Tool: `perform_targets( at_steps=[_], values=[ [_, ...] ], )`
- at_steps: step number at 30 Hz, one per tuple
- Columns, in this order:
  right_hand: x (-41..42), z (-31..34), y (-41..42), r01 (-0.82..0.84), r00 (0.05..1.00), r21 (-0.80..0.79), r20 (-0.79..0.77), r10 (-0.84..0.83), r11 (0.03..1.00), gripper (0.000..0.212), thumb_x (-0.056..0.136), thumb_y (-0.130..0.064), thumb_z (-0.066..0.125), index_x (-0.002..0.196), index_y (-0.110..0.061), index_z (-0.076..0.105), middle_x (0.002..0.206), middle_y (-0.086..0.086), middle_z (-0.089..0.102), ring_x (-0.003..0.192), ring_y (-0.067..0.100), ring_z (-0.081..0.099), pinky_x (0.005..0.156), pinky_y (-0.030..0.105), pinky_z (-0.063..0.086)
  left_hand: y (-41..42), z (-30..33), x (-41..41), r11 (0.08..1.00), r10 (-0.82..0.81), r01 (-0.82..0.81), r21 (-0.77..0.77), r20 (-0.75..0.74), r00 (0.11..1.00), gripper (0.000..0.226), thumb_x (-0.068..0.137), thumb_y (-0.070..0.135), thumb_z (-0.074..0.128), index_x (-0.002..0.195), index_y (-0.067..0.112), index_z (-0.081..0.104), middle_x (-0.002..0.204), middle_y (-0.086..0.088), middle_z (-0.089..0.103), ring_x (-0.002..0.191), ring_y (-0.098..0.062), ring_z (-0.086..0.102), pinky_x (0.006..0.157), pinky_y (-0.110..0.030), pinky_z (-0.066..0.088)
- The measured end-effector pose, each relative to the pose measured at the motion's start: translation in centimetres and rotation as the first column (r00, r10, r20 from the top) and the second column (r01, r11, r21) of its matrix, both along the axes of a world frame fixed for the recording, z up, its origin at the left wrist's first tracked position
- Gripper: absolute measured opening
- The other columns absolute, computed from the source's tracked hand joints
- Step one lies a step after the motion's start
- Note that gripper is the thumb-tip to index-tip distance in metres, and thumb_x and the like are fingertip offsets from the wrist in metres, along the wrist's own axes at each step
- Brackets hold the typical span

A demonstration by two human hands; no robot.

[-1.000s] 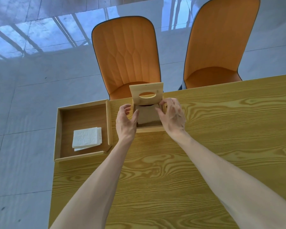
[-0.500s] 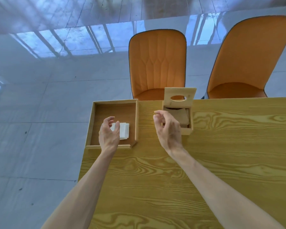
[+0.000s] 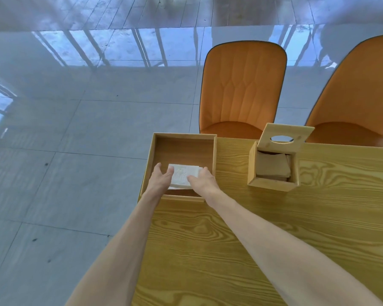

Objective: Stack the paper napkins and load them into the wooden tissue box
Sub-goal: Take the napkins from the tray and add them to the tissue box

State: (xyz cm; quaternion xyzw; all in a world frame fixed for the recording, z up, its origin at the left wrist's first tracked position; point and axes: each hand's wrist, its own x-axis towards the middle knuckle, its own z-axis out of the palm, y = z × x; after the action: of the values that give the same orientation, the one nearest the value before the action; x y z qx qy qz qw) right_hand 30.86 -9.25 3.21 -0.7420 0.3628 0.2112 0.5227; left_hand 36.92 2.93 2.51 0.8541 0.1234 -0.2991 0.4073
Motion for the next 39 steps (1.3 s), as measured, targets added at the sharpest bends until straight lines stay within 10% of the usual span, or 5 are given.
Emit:
perform_targets(
  at_steps=[10,17,23,32,39],
  values=[
    [2.0,-1.7,0.2,0.22,0.97,-0.011,-0.101,-0.219,0.976,0.042,0.094,-0.016,0.055,0.132,-0.001,0.05,0.126,0.014,0.06,0.101,0.026,0.057,0.077,0.033,0.046,0.6,-1.7,1.2,0.997,0.07,-0.068,0.036,-0.067,0.995,0.062,0.1,0.032,0.052,0.153,0.012,0.028,0.16,-0.01,0.031,0.143,-0.031,0.037,0.113,-0.049,0.037],
    [2.0,-2.4,0.8,0.118,0.985,-0.105,-0.117,-0.13,0.987,0.043,0.091,-0.017,0.061,0.131,-0.005,0.052,0.129,0.013,0.059,0.113,0.031,0.06,0.088,0.036,0.053,1.5,-2.2,1.9,0.998,0.045,-0.038,0.044,-0.15,0.988,0.063,0.095,0.021,0.062,0.149,0.005,0.035,0.153,-0.015,0.041,0.135,-0.032,0.046,0.109,-0.044,0.042],
    [0.8,-2.2,1.0,-0.053,0.998,-0.218,-0.032,0.047,0.974,0.033,0.088,-0.025,0.061,0.121,-0.022,0.06,0.126,0.007,0.057,0.115,0.026,0.056,0.094,0.039,0.051,1.6,-2.0,1.6,0.992,-0.093,0.104,0.074,-0.144,0.985,0.038,0.093,0.01,0.059,0.129,0.001,0.062,0.107,-0.011,0.065,0.093,-0.023,0.06,0.064,-0.027,0.047],
    [-0.5,-1.8,-1.2,-0.172,0.91,-0.363,0.297,0.288,0.916,0.05,0.083,-0.01,0.076,0.126,-0.023,0.055,0.105,0.002,0.073,0.095,0.02,0.069,0.086,0.034,0.053,3.4,-1.2,1.5,0.955,-0.259,0.263,-0.135,0.047,0.965,0.034,0.087,0.01,0.072,0.115,0.017,0.054,0.114,-0.005,0.068,0.102,-0.021,0.067,0.082,-0.03,0.056],
    [-1.1,-2.6,-2.7,-0.264,0.878,-0.598,0.176,0.446,0.757,0.034,0.086,-0.02,0.073,0.12,-0.025,0.067,0.109,0.001,0.072,0.106,0.022,0.059,0.092,0.036,0.041,3.8,-1.4,0.9,0.904,-0.417,0.423,-0.064,0.092,0.904,0.025,0.085,0.022,0.076,0.101,0.039,0.066,0.103,0.007,0.071,0.101,-0.012,0.064,0.084,-0.031,0.051]
  ],
)
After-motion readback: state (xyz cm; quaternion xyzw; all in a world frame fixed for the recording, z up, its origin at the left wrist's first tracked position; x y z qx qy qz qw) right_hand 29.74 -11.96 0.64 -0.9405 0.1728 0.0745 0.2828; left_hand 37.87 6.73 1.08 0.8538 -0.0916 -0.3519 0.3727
